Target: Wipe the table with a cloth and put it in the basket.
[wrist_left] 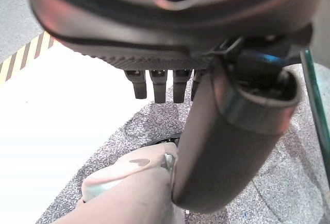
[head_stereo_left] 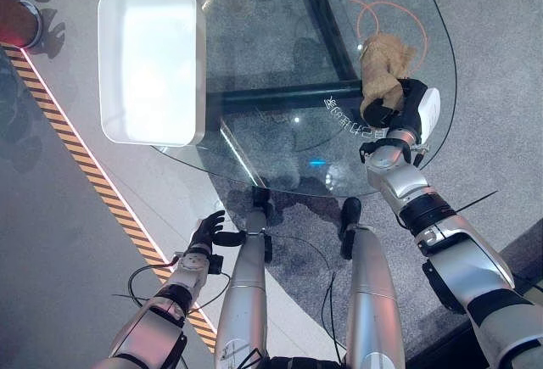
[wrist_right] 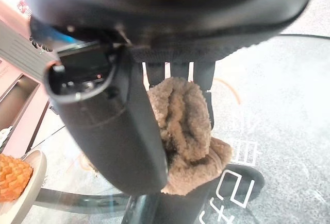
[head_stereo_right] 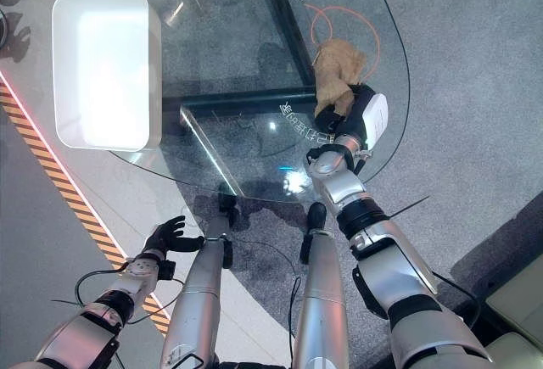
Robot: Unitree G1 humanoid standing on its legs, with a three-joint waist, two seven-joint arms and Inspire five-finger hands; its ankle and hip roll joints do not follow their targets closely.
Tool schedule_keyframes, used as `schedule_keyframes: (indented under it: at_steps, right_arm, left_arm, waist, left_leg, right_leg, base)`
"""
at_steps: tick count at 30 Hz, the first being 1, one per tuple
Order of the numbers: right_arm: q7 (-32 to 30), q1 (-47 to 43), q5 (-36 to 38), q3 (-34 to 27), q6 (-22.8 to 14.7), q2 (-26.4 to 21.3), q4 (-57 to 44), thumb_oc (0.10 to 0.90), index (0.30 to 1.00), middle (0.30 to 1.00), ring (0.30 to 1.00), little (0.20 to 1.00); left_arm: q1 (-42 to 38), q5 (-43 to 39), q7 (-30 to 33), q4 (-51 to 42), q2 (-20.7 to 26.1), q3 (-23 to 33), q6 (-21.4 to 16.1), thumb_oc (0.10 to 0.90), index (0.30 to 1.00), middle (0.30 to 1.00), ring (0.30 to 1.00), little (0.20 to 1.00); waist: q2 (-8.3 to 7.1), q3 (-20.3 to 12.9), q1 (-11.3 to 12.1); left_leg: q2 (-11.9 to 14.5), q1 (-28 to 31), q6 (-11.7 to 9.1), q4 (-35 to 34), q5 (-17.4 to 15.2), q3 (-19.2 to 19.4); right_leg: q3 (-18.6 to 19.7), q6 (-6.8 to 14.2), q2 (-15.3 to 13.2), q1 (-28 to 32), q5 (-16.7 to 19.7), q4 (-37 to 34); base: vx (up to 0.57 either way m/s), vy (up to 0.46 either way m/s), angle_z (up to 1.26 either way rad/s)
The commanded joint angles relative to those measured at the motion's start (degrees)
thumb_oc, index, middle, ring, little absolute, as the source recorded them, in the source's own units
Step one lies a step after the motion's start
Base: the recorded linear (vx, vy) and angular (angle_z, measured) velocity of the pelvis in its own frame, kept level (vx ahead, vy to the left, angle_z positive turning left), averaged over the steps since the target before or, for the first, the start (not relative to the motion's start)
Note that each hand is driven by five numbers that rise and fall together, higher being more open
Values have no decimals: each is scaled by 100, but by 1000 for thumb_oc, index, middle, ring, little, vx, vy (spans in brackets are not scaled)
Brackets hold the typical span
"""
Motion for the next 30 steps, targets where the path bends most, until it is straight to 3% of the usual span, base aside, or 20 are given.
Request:
schedule_keyframes:
  at_steps: [1,13,30]
  right_arm:
    - [138,-412,-342,191,-172,-9,-18,100,300,300,300,200]
    - [412,-832,-1090,523,56,-135,-3,100,300,300,300,200]
    - [1465,-1397,-2537,1364,380,187,-254,100,300,300,300,200]
  left_arm:
    - [187,145,116,129,-110,-87,119,800,900,900,900,900]
    - [214,148,86,46,-104,-168,170,800,900,900,900,900]
    - [157,212,54,-129,-148,-236,280,800,900,900,900,900]
  waist:
    - [69,-111,94]
    - [99,-111,170]
    - [101,-111,454]
  left_leg:
    - [-600,-110,602,911,-947,495]
    - [-625,-69,596,894,-925,423]
    - [-725,16,575,732,-794,242]
  right_leg:
    - [-236,-196,306,48,705,-989]
    - [-260,-177,292,101,742,-1036]
    - [-471,-181,211,284,774,-1206]
  base:
    - [0,0,0]
    - [0,0,0]
    - [1,4,4]
